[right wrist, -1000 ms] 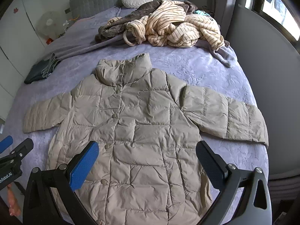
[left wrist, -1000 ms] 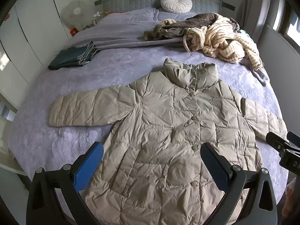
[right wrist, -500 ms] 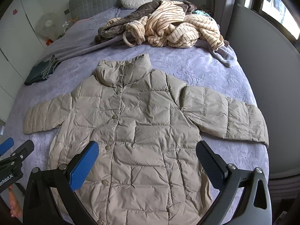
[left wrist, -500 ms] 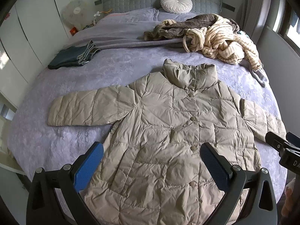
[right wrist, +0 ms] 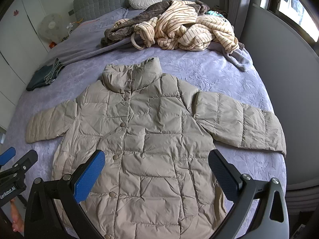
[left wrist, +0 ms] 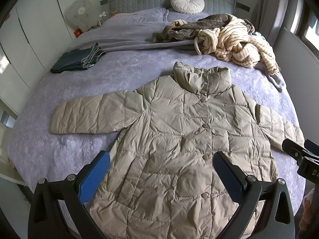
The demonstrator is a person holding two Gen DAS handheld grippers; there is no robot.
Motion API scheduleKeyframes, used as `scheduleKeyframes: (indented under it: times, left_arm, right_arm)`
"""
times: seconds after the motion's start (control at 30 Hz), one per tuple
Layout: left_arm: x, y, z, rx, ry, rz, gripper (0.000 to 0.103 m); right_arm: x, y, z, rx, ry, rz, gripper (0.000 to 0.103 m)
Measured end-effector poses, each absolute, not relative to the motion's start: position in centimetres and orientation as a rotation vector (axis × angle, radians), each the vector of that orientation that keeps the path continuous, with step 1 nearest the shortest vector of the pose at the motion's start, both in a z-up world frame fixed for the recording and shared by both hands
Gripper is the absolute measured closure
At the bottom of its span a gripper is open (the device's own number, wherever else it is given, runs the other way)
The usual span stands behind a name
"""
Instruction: Fold large clothes
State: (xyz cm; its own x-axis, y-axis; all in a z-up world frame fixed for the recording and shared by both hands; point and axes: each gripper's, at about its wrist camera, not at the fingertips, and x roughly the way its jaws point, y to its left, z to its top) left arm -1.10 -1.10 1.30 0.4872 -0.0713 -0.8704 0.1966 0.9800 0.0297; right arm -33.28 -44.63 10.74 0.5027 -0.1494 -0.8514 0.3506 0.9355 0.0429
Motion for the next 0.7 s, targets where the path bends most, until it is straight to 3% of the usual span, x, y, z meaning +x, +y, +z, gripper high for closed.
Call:
scheduleKeyframes:
  times: [0.7]
  left_arm:
    - [-1.04,-1.1,1.27,0.137,1.052,-0.162,0.0]
  right_arm:
    - [-33.28,-44.72,10.76,0.223,1.003,-0.305,0.0]
